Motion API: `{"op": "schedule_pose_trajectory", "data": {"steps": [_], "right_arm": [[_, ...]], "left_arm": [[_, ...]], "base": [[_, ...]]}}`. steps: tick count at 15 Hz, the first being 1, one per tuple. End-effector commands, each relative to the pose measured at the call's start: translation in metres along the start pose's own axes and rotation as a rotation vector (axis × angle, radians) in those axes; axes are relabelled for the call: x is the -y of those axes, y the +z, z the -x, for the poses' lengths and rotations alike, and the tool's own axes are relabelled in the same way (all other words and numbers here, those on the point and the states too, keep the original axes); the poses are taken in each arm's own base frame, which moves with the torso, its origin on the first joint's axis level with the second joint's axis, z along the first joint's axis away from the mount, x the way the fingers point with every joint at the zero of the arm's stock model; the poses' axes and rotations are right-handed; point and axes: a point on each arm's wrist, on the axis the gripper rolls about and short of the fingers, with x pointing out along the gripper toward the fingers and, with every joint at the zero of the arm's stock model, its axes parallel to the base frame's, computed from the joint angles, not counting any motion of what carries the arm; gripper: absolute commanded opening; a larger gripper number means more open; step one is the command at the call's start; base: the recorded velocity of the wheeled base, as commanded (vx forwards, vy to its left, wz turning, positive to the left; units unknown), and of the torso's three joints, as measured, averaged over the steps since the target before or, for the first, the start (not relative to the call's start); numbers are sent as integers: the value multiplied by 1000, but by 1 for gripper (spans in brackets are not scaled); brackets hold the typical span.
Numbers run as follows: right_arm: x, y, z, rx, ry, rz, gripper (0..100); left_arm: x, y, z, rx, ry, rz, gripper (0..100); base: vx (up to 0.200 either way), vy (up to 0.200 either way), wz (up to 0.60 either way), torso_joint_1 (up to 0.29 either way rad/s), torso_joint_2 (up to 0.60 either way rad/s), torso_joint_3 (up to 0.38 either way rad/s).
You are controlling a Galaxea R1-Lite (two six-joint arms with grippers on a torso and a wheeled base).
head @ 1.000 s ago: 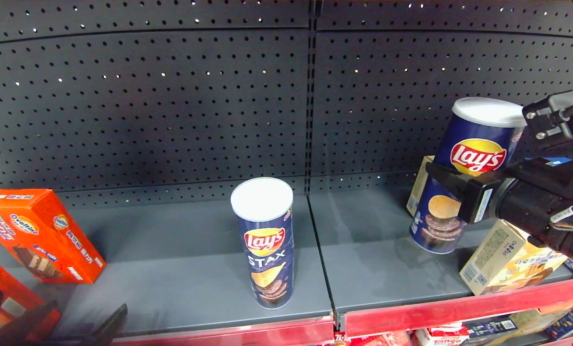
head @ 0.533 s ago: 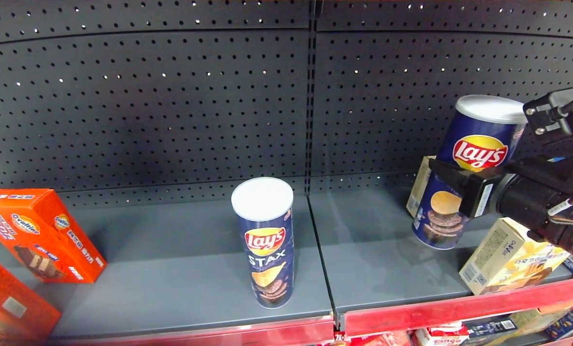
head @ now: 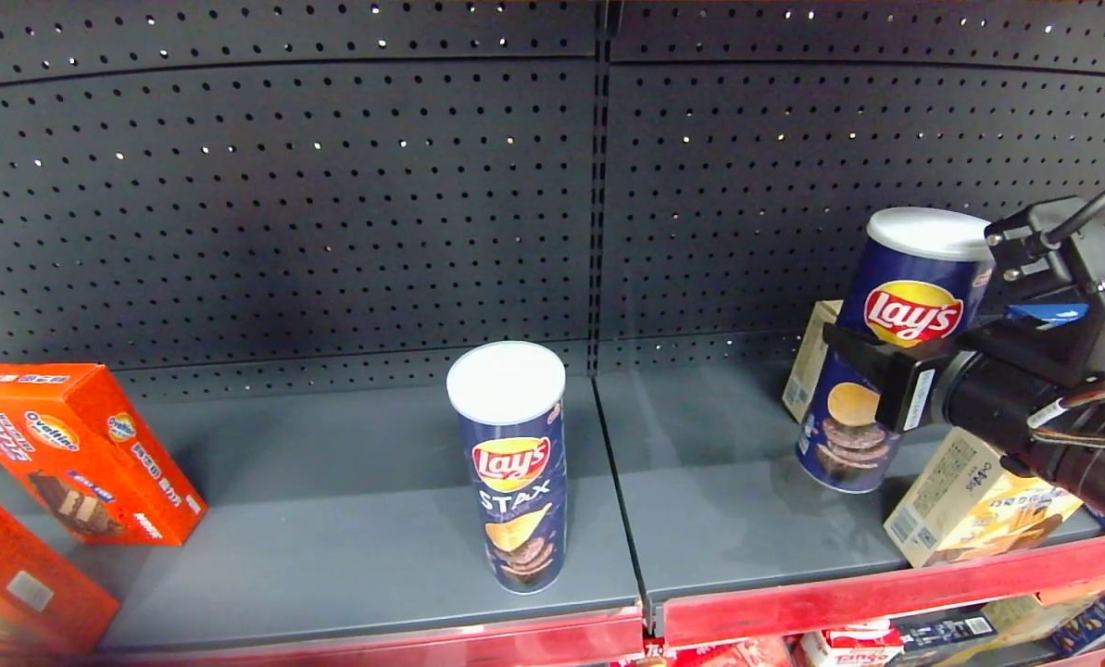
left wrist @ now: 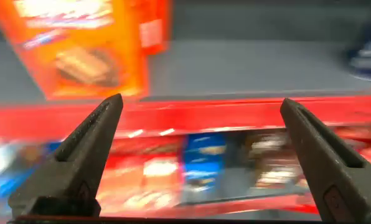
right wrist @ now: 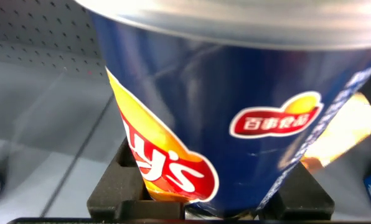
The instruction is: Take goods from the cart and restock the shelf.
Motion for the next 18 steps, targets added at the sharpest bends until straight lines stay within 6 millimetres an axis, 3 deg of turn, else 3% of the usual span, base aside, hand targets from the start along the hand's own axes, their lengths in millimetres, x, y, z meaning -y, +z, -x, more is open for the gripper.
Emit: {"op": "schedule_pose_trajectory", "data": {"steps": [1, 5, 10, 13, 16, 18], "right_arm": [[0, -8, 2, -11, 2, -14, 0], [-5, -9, -17, 78, -85, -39, 0], [-4, -15, -13, 56, -79, -17, 0], [-4, -14, -10, 62, -36, -7, 0], [-2, -13, -11, 69, -42, -9, 0], [-2, -14, -10, 68, -42, -8, 0]], "left_arm": [[0, -5, -1, 10, -30, -3, 100], [2, -5, -2, 8, -88, -15, 100], [7, -4, -1, 13, -313, -18, 100], [7, -4, -1, 14, -307, -18, 100], [7, -4, -1, 14, -307, -18, 100], [7, -4, -1, 13, -308, -16, 100]], "base": [[0, 0, 0, 0, 0, 0], [0, 0, 0, 0, 0, 0], [0, 0, 0, 0, 0, 0], [0, 0, 0, 0, 0, 0], [0, 0, 600, 1, 2, 1], [0, 0, 0, 0, 0, 0]]}}
